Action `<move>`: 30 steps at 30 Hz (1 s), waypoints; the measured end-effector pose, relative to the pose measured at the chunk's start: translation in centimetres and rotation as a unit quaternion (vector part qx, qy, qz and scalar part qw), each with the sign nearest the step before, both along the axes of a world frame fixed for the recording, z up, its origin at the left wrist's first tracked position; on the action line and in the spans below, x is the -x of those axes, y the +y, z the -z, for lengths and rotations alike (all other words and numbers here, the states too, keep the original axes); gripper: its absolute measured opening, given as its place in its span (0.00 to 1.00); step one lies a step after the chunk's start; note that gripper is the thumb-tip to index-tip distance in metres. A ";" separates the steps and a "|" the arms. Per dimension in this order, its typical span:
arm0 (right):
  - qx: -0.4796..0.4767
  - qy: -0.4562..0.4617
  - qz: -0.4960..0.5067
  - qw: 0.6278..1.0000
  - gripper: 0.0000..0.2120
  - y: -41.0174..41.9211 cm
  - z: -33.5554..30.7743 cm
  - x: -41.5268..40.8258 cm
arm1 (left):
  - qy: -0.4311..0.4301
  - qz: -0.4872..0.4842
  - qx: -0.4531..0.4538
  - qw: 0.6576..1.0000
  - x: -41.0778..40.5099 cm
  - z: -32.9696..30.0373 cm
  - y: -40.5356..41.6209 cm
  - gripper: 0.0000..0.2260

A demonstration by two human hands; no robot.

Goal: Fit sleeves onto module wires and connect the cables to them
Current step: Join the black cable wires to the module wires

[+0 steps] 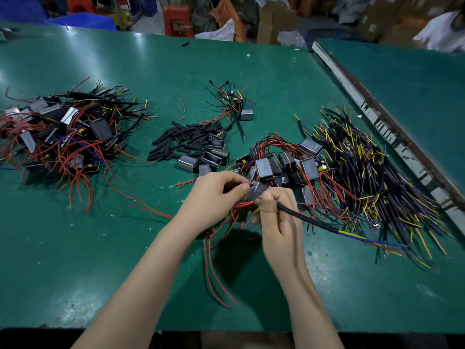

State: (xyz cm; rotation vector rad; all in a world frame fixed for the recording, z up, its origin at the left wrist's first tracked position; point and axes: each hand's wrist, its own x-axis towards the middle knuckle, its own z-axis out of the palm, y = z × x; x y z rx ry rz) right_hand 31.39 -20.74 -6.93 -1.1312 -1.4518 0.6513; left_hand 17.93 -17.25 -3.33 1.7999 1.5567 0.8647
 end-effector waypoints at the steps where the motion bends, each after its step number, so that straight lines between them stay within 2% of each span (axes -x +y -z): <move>1: 0.006 0.008 -0.004 1.000 0.10 0.1 0.0 0.0 | -0.026 -0.004 -0.001 1.000 0.1 -0.2 -0.4 0.04; 5: 0.015 0.064 -0.016 0.998 0.08 0.2 -0.4 0.2 | -0.142 -0.013 -0.007 0.990 -0.1 -0.6 -1.9 0.07; 13: 0.063 0.087 -0.036 0.994 0.07 0.1 -0.5 0.2 | -0.222 -0.017 0.018 0.975 -0.2 -0.1 -3.1 0.05; 30: 0.092 0.160 -0.010 0.983 0.07 -0.4 -0.4 1.6 | -0.210 -0.016 -0.028 0.977 0.2 0.2 -3.6 0.03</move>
